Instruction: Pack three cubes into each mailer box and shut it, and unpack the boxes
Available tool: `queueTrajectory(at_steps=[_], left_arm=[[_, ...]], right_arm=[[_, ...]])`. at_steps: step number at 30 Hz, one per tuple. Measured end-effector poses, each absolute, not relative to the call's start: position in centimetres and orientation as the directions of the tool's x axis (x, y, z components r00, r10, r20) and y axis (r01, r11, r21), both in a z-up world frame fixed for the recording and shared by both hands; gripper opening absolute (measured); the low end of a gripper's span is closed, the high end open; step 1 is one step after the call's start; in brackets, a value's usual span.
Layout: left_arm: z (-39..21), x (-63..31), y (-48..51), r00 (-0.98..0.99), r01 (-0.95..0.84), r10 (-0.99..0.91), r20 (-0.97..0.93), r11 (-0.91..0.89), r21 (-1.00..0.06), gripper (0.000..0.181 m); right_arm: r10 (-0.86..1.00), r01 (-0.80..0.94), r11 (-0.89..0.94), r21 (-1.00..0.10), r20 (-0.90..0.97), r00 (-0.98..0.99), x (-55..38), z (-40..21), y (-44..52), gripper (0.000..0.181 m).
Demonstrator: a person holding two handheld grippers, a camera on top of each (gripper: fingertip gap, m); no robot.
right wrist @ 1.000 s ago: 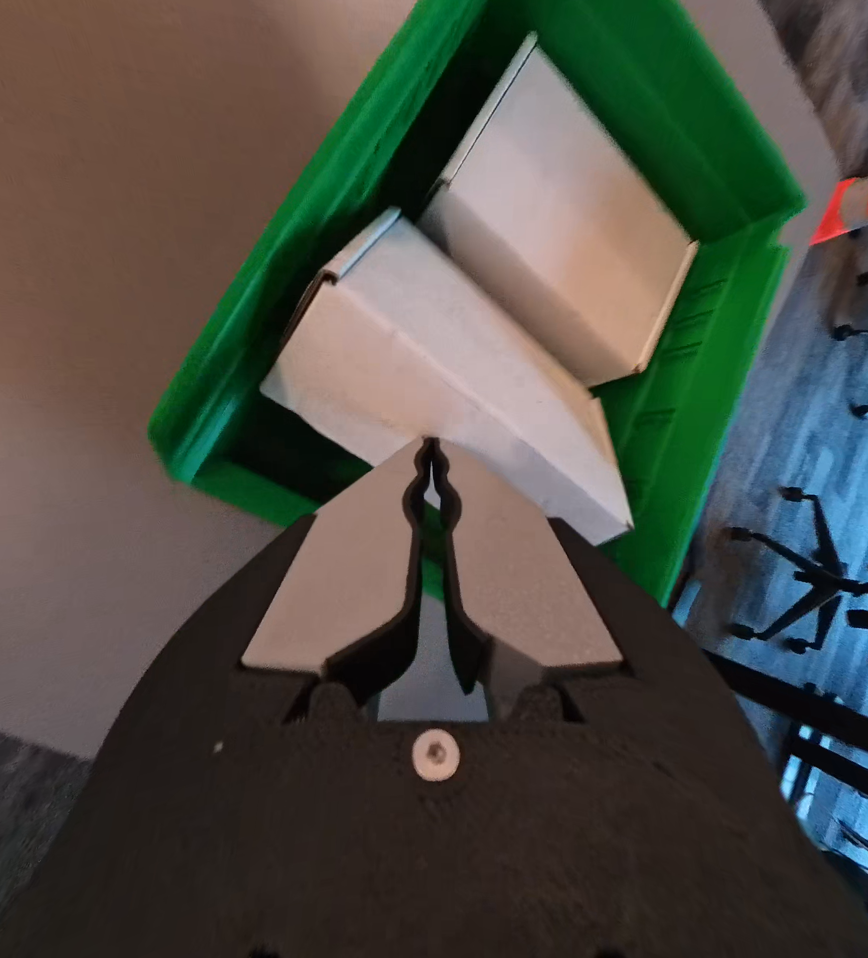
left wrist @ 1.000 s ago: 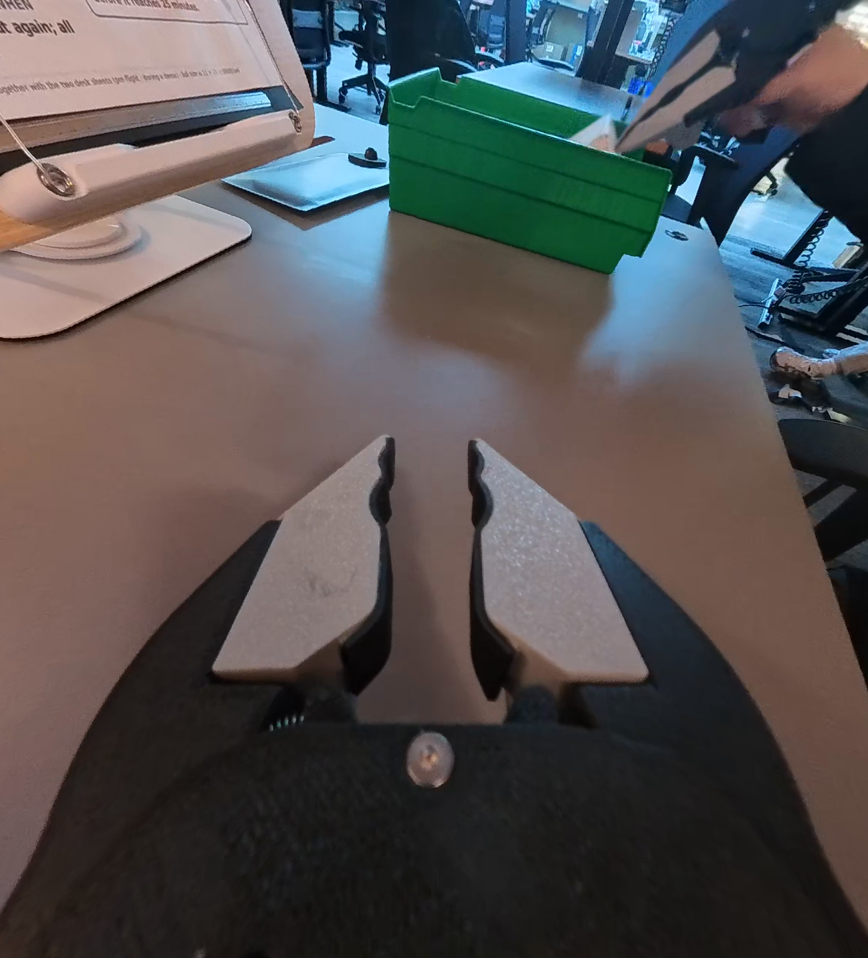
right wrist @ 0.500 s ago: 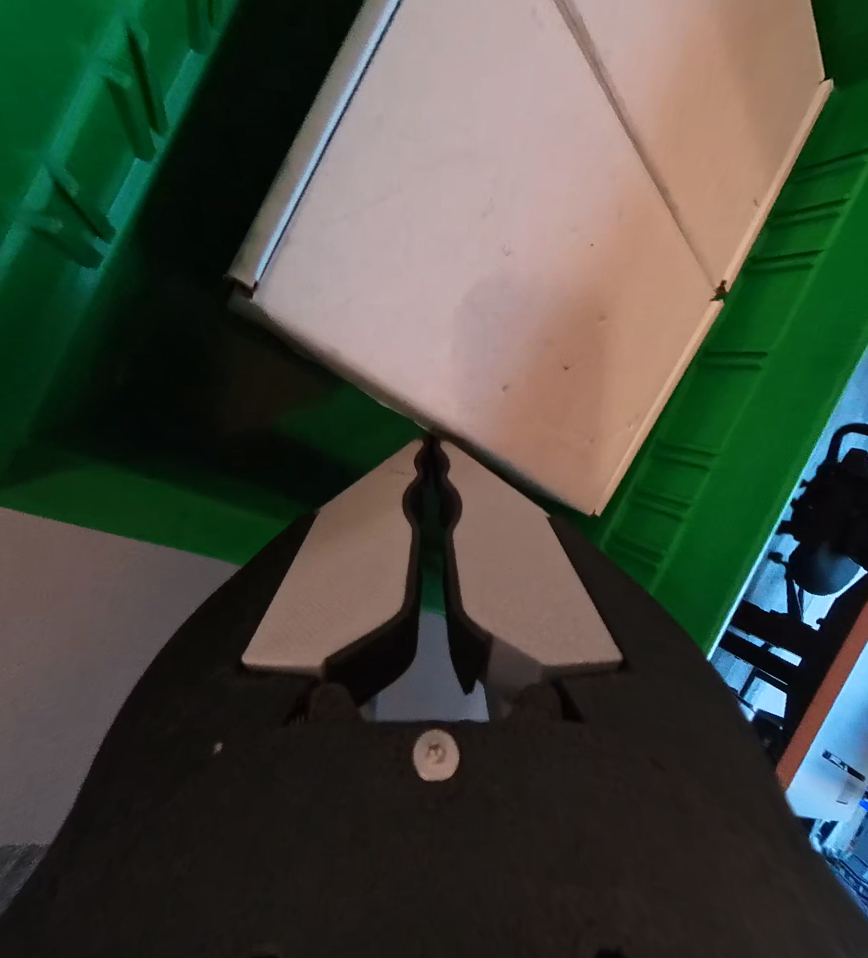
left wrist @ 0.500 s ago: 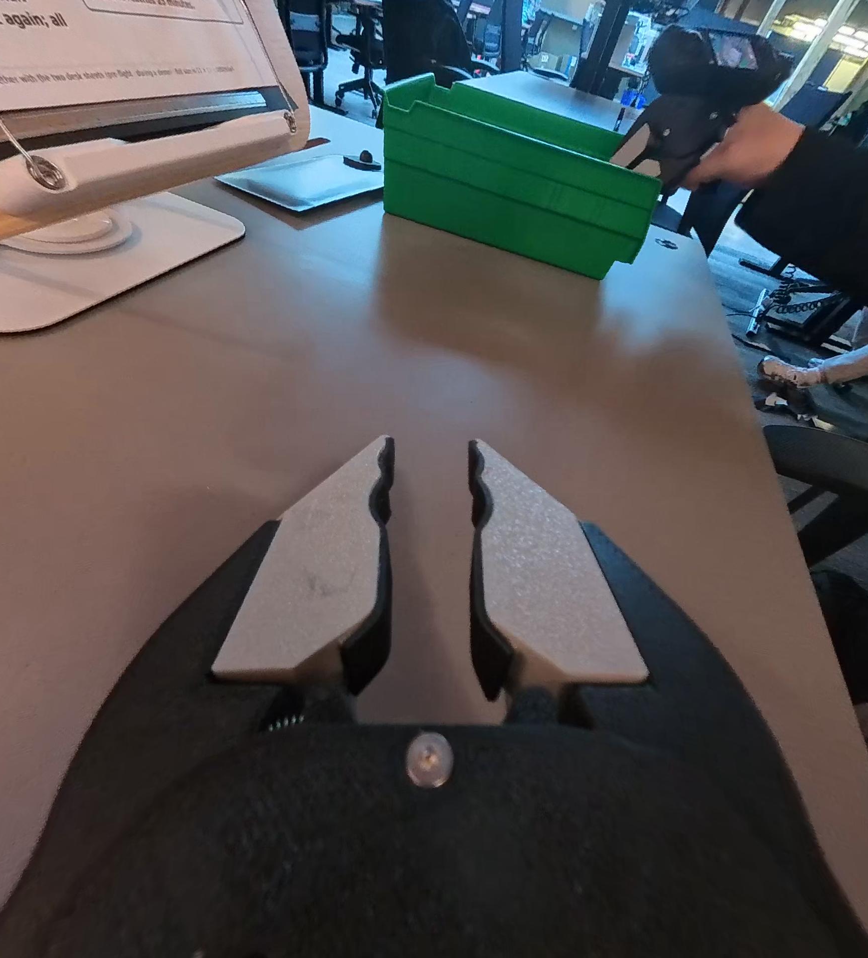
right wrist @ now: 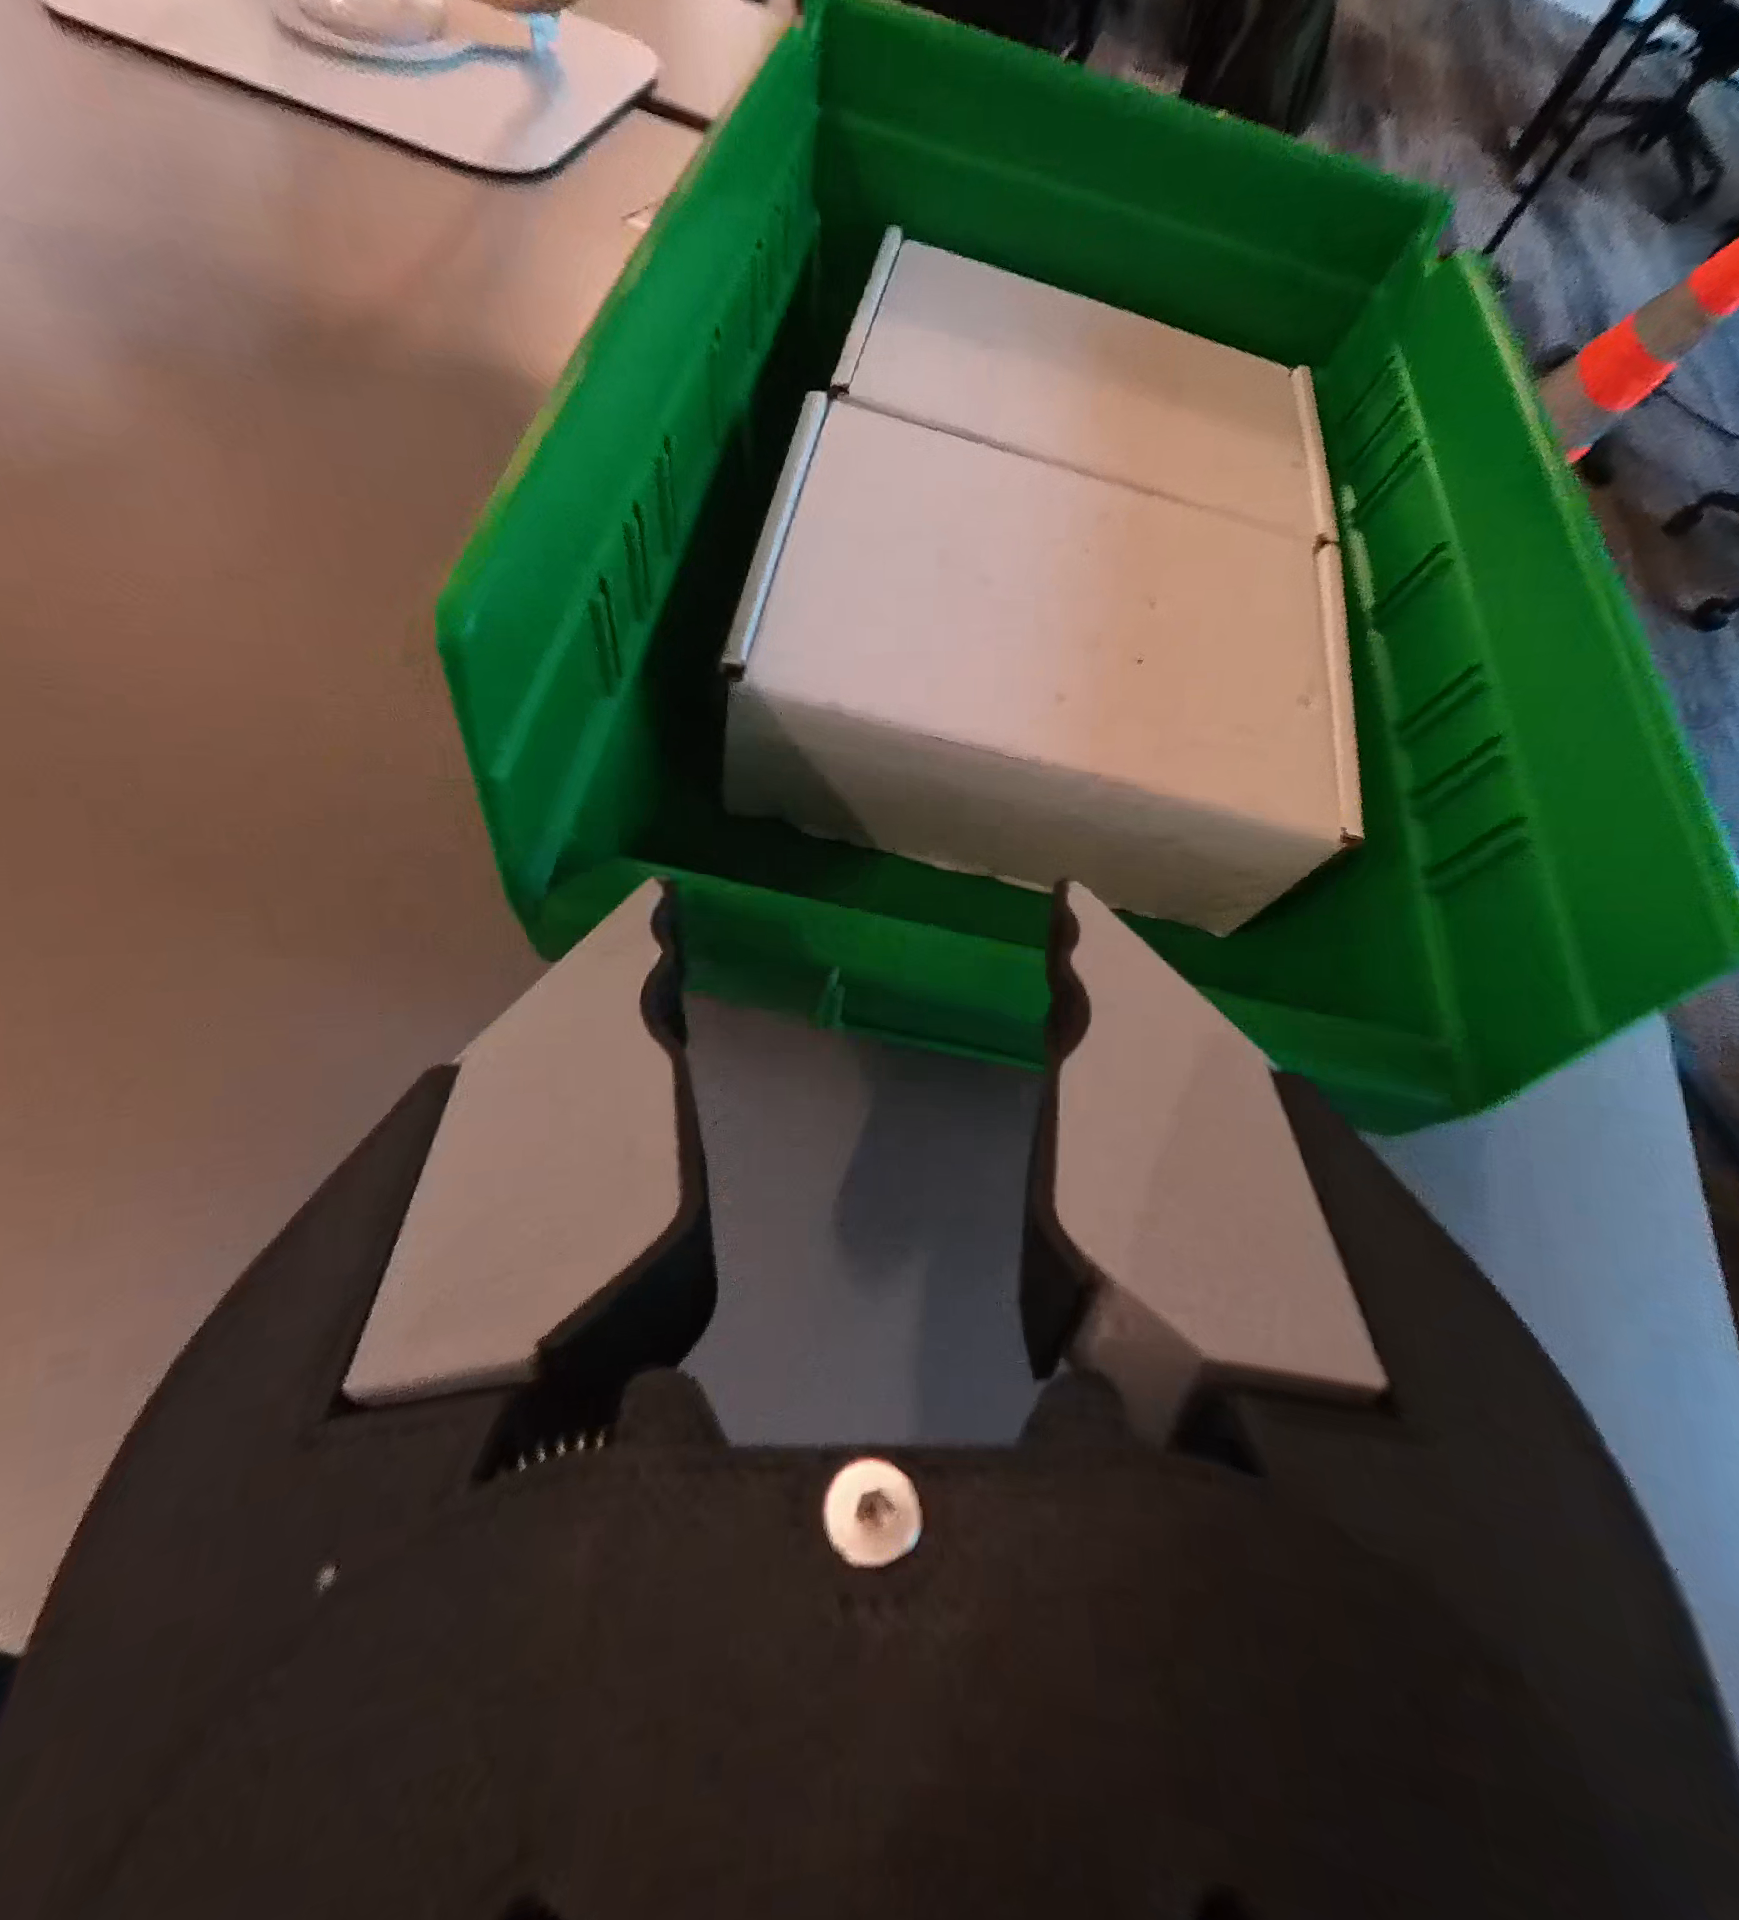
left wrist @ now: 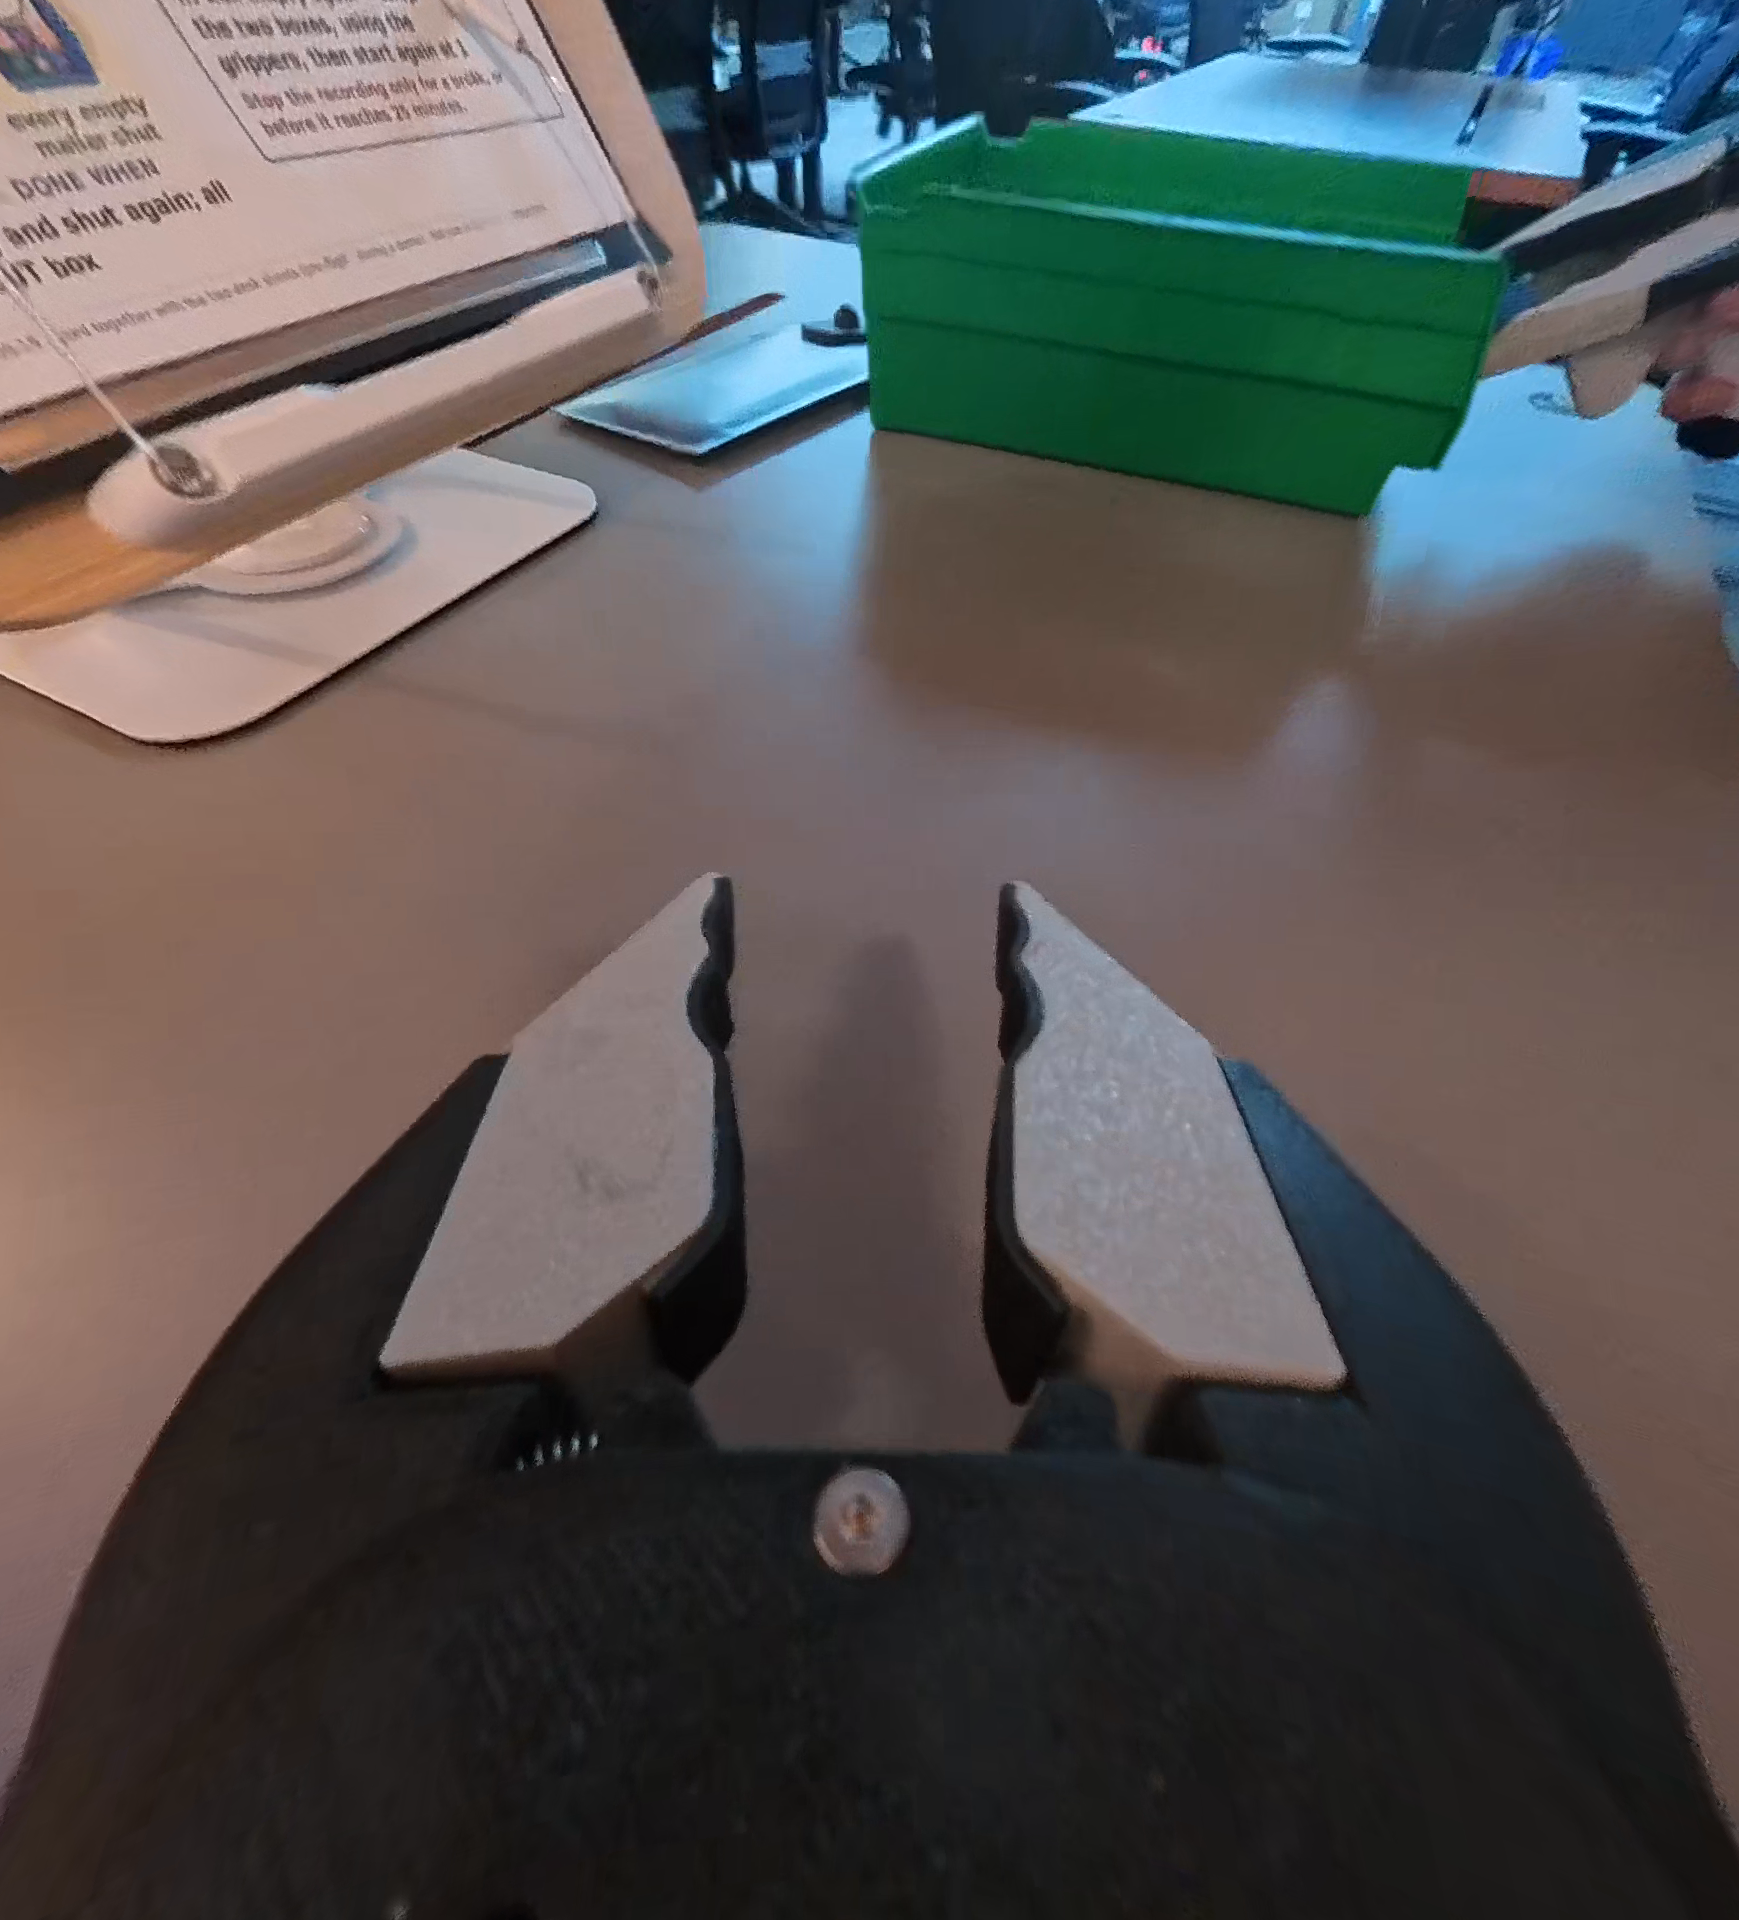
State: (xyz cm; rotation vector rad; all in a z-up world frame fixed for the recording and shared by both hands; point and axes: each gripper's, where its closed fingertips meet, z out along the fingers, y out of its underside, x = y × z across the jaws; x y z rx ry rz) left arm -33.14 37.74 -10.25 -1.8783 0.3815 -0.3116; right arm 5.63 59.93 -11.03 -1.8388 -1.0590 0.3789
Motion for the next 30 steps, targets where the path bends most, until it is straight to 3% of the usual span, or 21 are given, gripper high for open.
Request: queueTrajectory(at_steps=[5, 12, 17, 21, 22, 23, 24, 26, 28, 30], left_arm=[[-4.2, -32.5, 33.6, 0.971, -0.015, -0.237, 0.017, -0.134, -0.991, 0.053], [-1.5, -43.5, 21.4, 0.954, 0.073, 0.299, -0.020, -0.297, -0.952, 0.083], [-6.7, -47.8, 17.6, 0.904, 0.302, 0.398, 0.156, -0.338, -0.891, 0.100], [-10.7, -47.7, 19.5, 0.914, 0.340, 0.346, 0.212, -0.369, -0.865, 0.075], [-11.2, -48.3, 19.8, 0.915, 0.319, 0.364, 0.175, -0.384, -0.867, 0.058], [-11.1, -49.0, 19.9, 0.922, 0.262, 0.372, 0.110, -0.389, -0.883, 0.030], [-11.1, -49.3, 20.0, 0.930, 0.208, 0.363, 0.054, -0.401, -0.892, 0.017], [-11.1, -50.8, 19.4, 0.893, 0.086, 0.427, -0.145, -0.478, -0.874, 0.005], [-11.1, -51.3, 18.6, 0.823, -0.103, 0.403, -0.400, -0.587, -0.803, 0.005], [-11.0, -50.4, 18.6, 0.799, -0.207, 0.359, -0.482, -0.589, -0.781, 0.006]], right_arm=[[0.802, 0.418, -0.137, -0.898, 0.147, 0.579, 5.7, -9.5, 57.3, 0.072], [0.831, 0.411, -0.116, -0.904, 0.138, 0.539, 6.1, -10.2, 55.0, 0.072], [0.850, 0.410, -0.109, -0.906, 0.128, 0.510, 4.7, -10.6, 53.9, 0.076], [0.864, 0.437, -0.079, -0.896, 0.157, 0.478, 3.5, -10.4, 52.9, 0.075], [0.863, 0.444, -0.066, -0.894, 0.172, 0.474, 3.3, -10.3, 52.7, 0.075], [0.865, 0.448, -0.056, -0.892, 0.181, 0.469, 3.1, -10.2, 52.5, 0.075], [0.867, 0.448, -0.049, -0.893, 0.185, 0.463, 3.0, -10.0, 52.3, 0.075], [0.871, 0.443, -0.045, -0.895, 0.182, 0.457, 3.0, -9.9, 51.9, 0.074], [0.870, 0.441, -0.050, -0.896, 0.178, 0.459, 3.3, -9.9, 51.9, 0.073], [0.865, 0.438, -0.060, -0.897, 0.172, 0.471, 3.8, -10.1, 52.2, 0.070]])
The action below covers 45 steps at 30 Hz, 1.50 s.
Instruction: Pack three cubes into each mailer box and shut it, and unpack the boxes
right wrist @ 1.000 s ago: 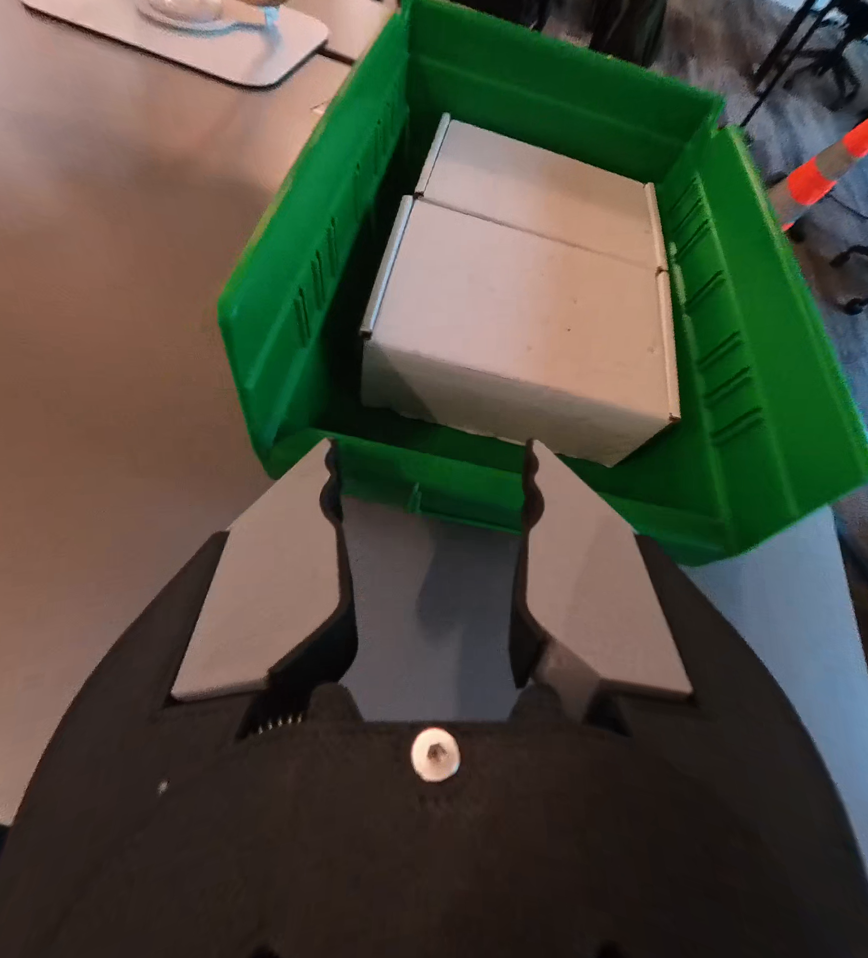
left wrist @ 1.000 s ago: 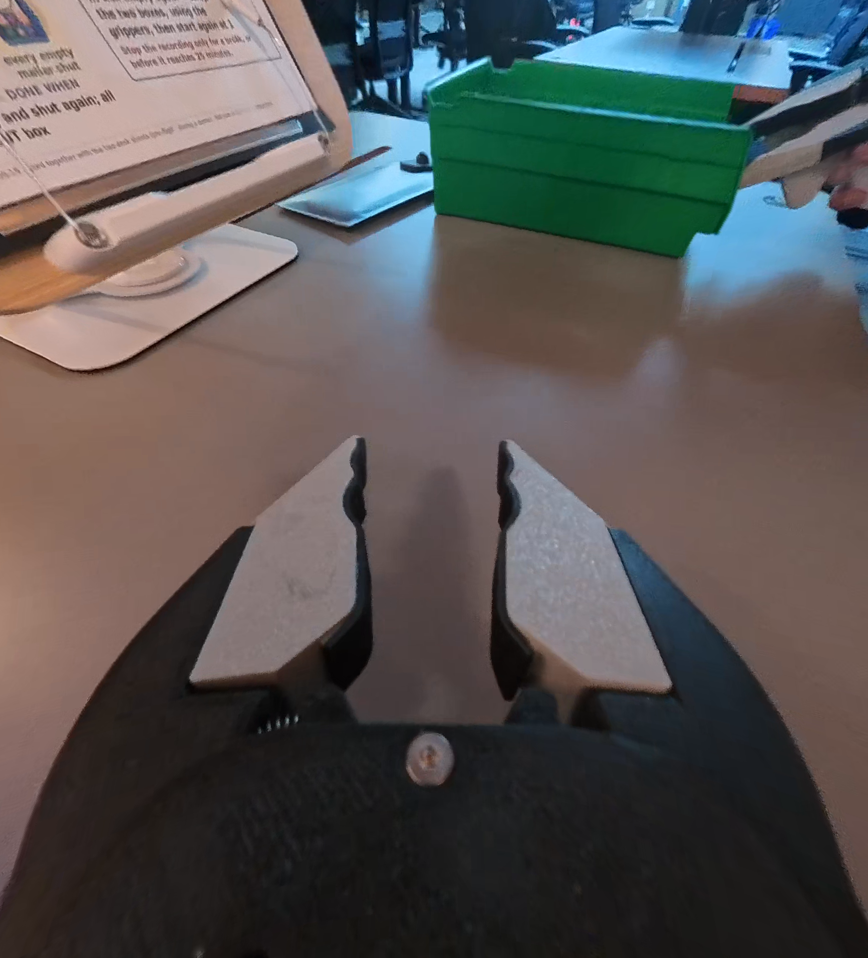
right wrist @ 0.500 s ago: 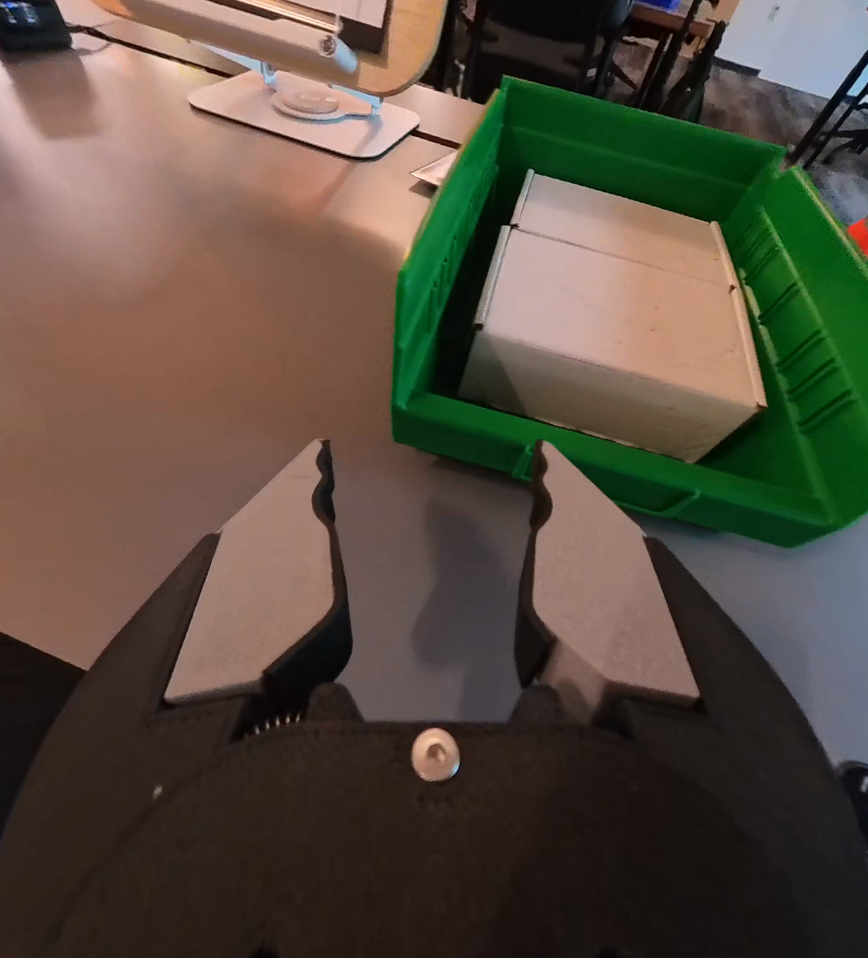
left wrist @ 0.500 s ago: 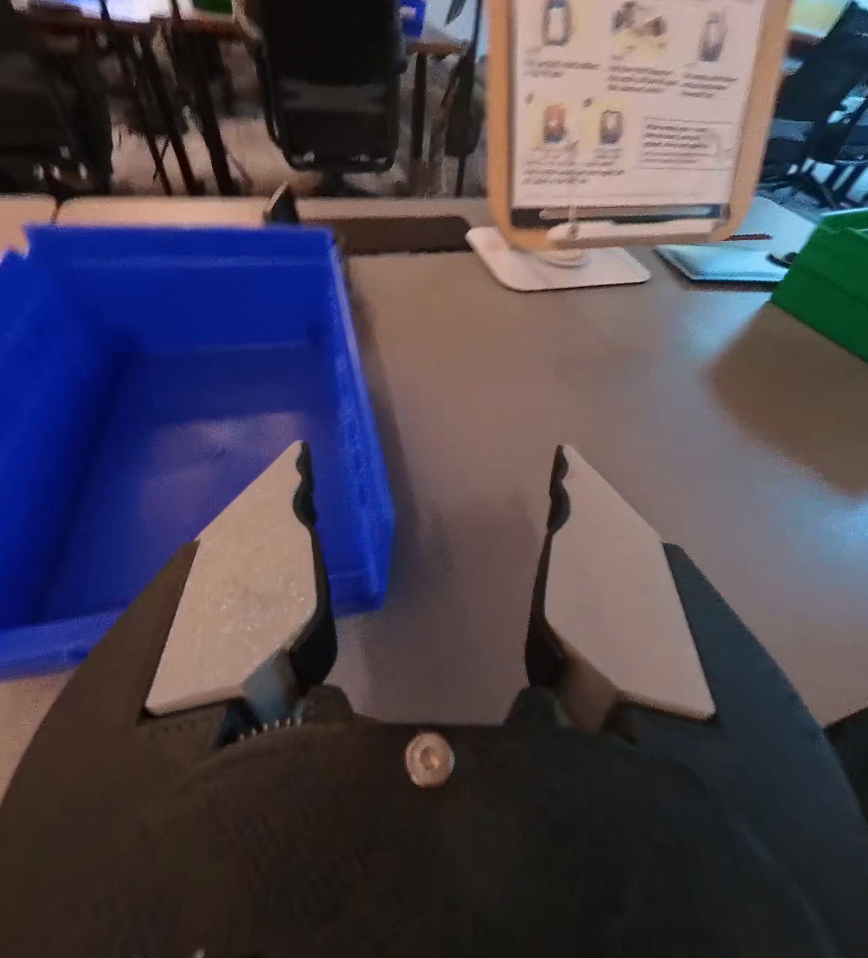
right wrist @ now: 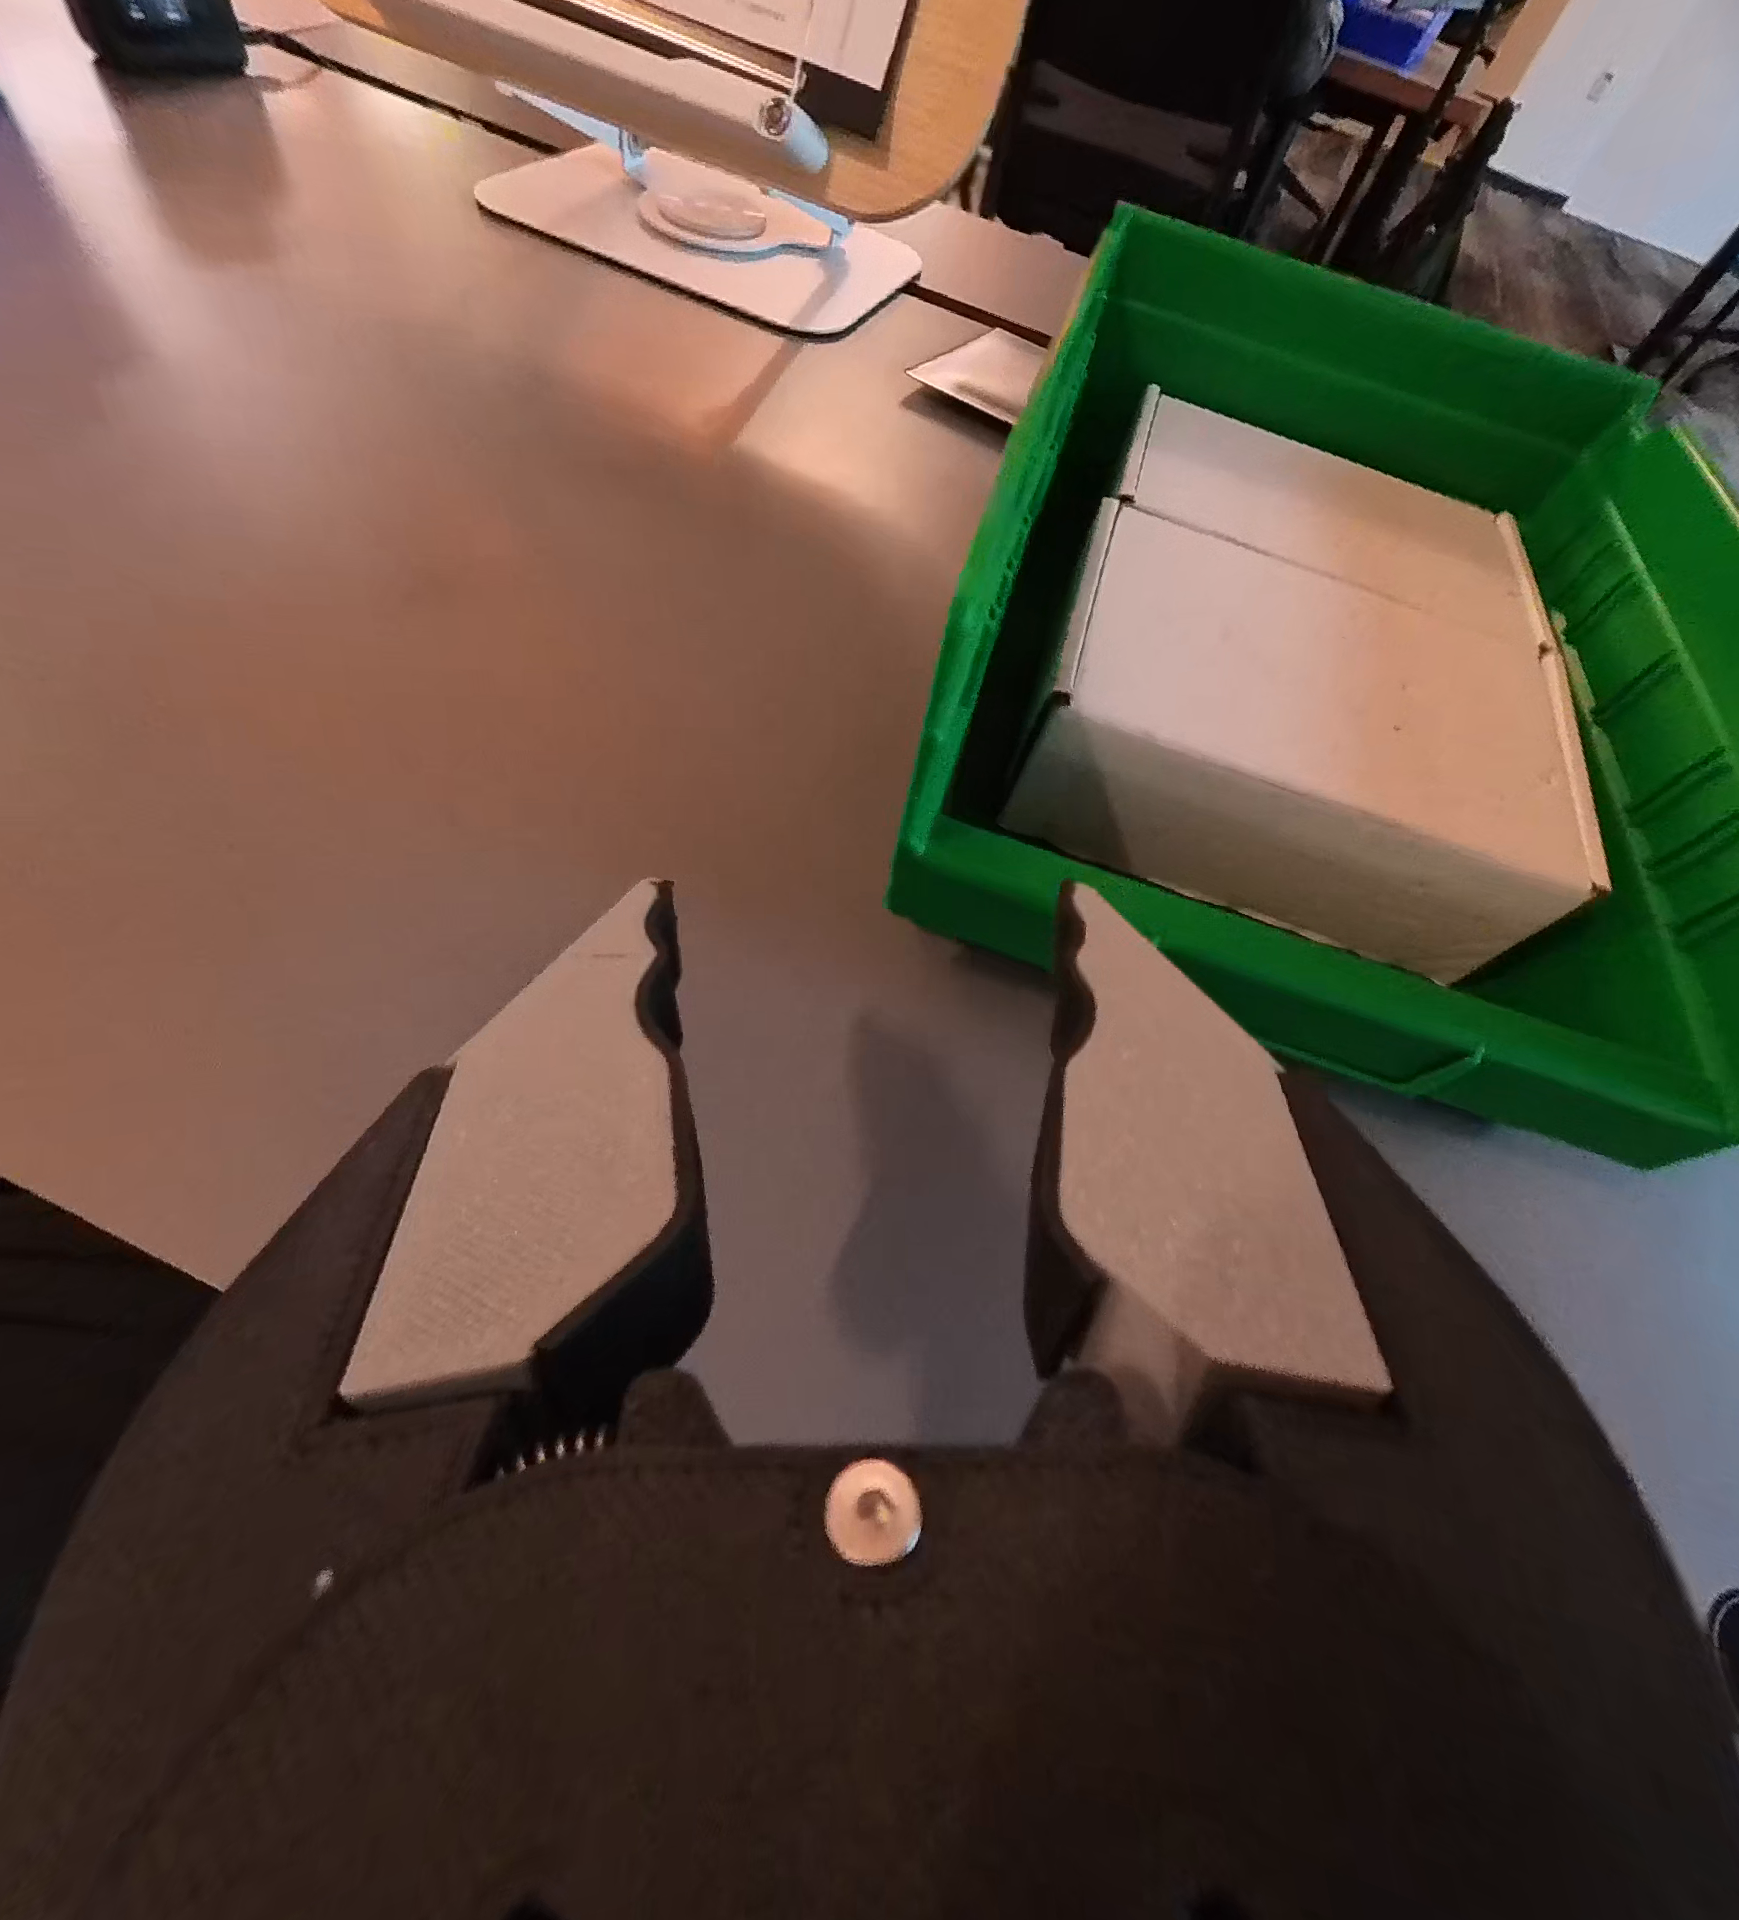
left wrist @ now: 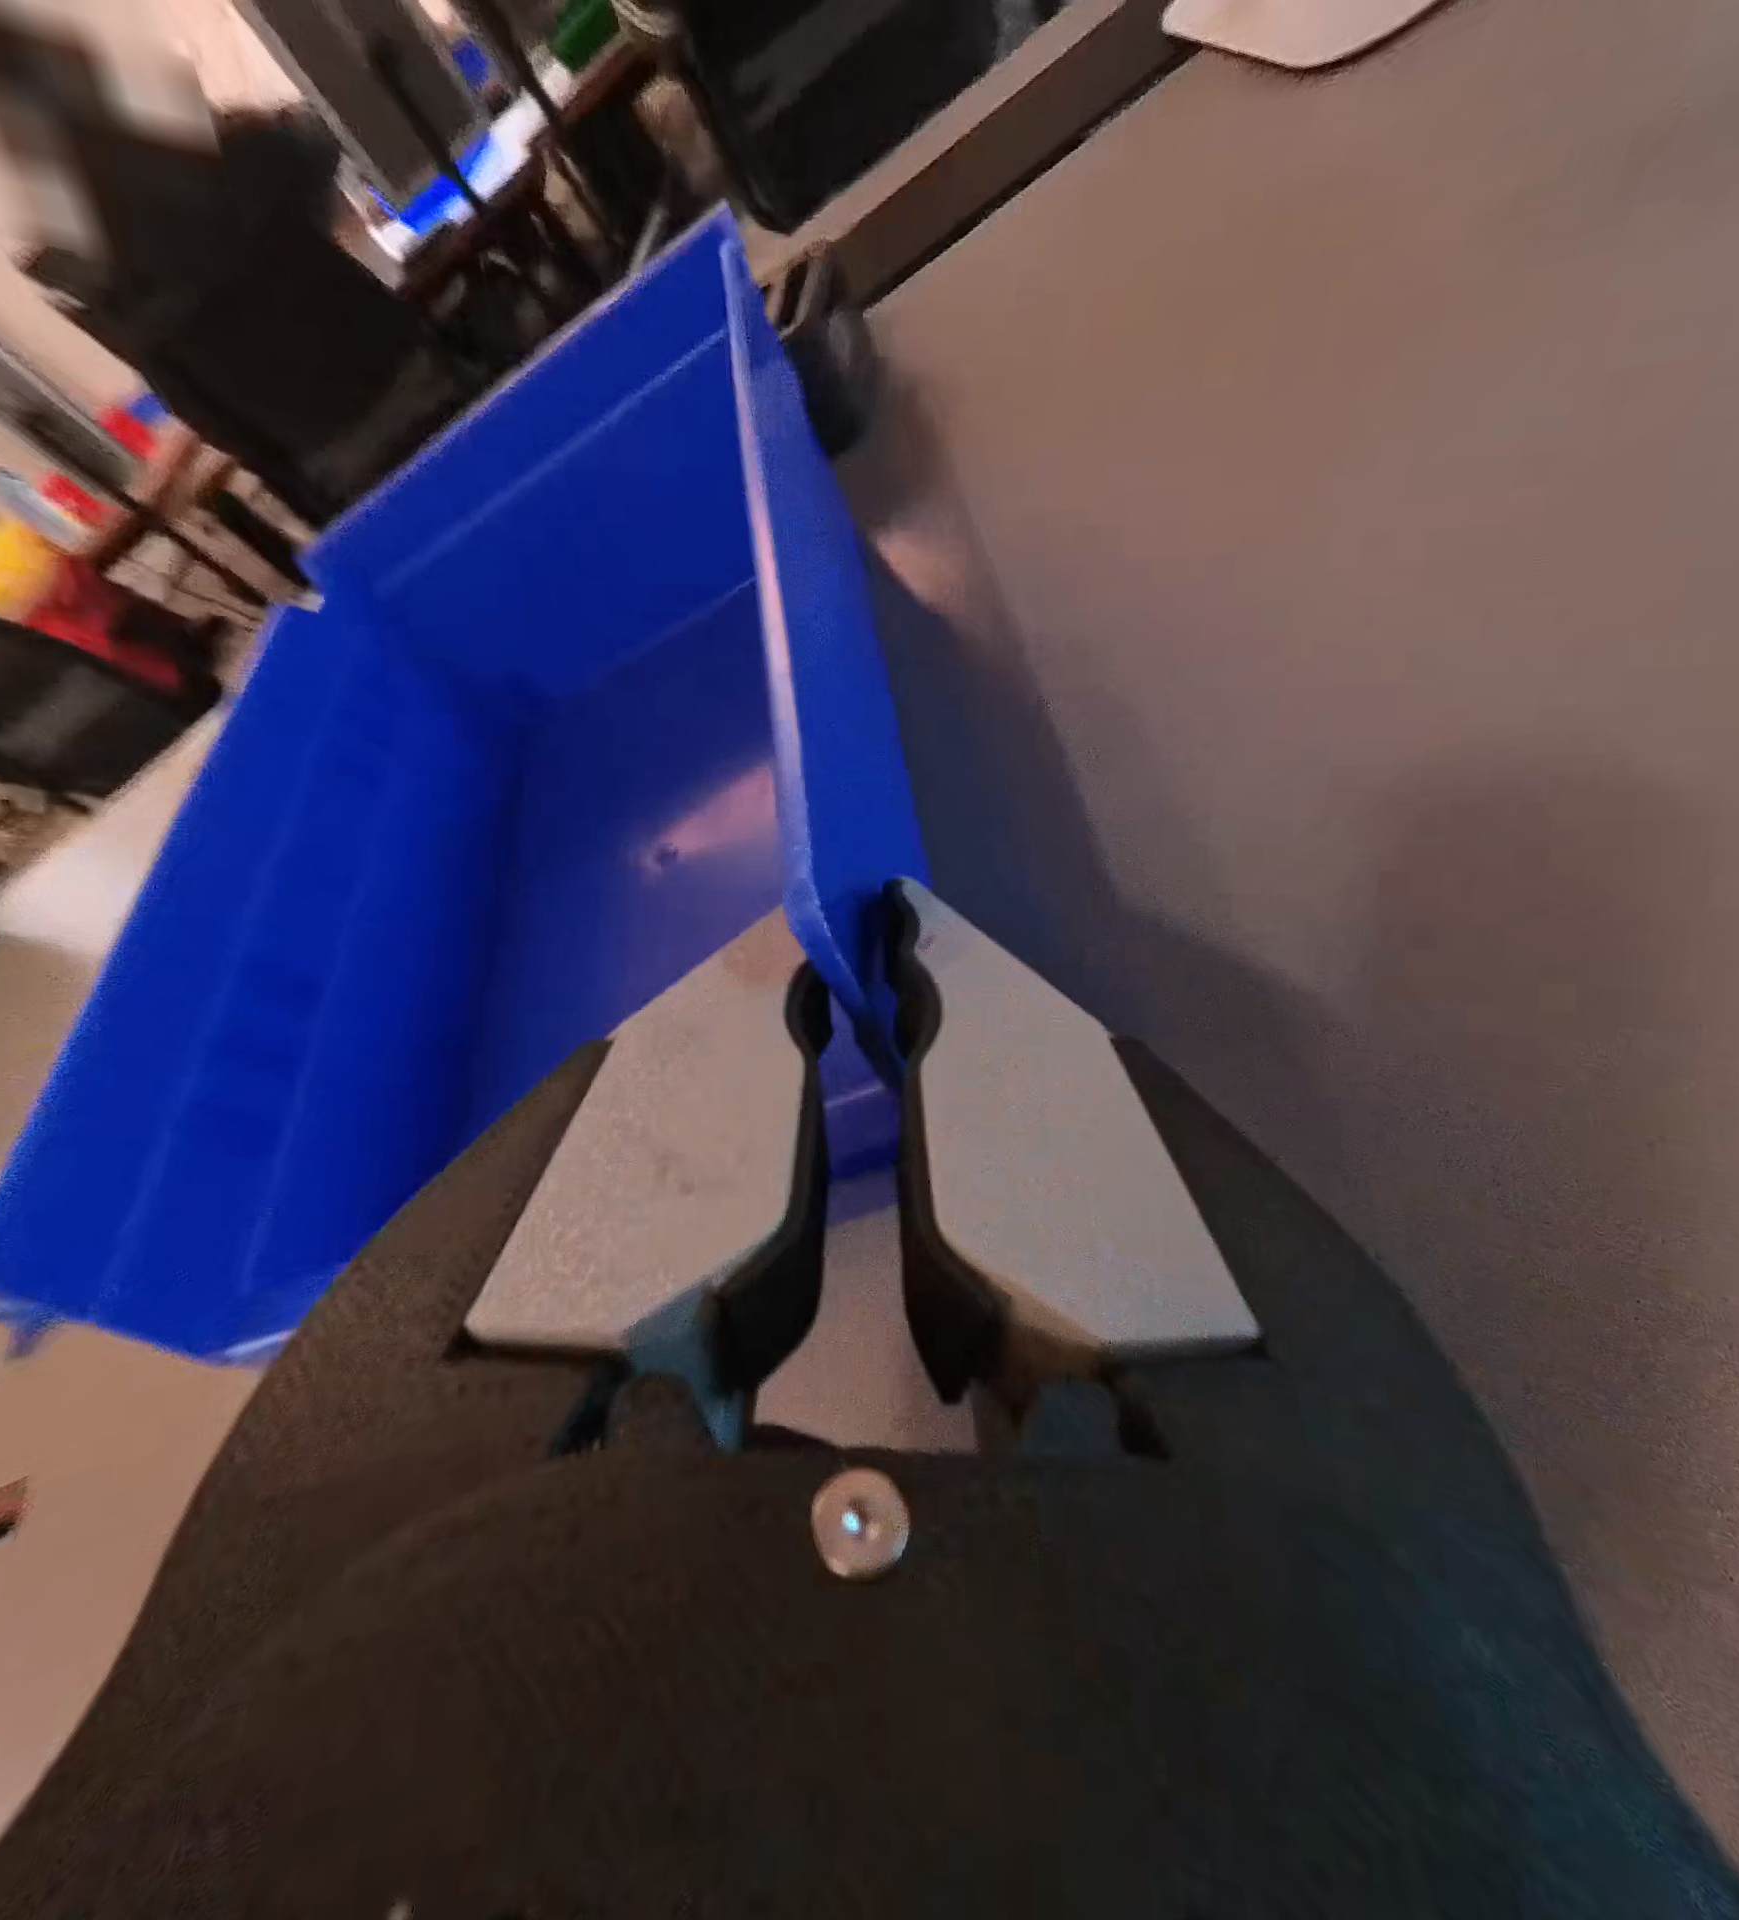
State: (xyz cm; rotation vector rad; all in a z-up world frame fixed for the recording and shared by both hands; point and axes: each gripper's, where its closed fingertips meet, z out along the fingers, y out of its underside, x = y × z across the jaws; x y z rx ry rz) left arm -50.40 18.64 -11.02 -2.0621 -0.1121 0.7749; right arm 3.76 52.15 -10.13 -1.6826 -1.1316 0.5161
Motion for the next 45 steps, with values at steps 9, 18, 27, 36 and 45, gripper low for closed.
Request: queueTrajectory(at_steps=[9, 18, 27, 36, 45], left_arm=[[-10.2, -50.5, 15.5, 0.459, -0.469, 0.287, -0.840, -0.725, -0.504, 0.003], [-6.5, -49.6, 14.8, 0.689, -0.350, 0.443, -0.574, -0.491, -0.798, 0.004], [-0.9, -48.6, 12.8, 0.836, -0.184, 0.476, -0.272, -0.224, -0.957, 0.004], [5.5, -45.7, 10.4, 0.805, -0.330, 0.485, -0.342, -0.113, -0.937, 0.004], [7.3, -47.5, 7.2, 0.774, -0.330, 0.544, -0.324, -0.090, -0.939, 0.004]], right_arm=[[0.866, 0.446, -0.086, -0.891, 0.155, 0.476, 3.4, -11.0, 52.2, 0.070], [0.845, 0.476, -0.087, -0.875, 0.189, 0.501, 1.8, -11.4, 52.3, 0.073], [0.795, 0.411, -0.134, -0.902, 0.150, 0.588, 1.0, -10.6, 53.7, 0.085], [0.773, 0.576, -0.096, -0.812, 0.304, 0.557, -2.1, -11.6, 57.8, 0.005], [0.869, 0.657, -0.030, -0.754, 0.304, 0.389, -6.3, -11.9, 48.0, 0.012]])
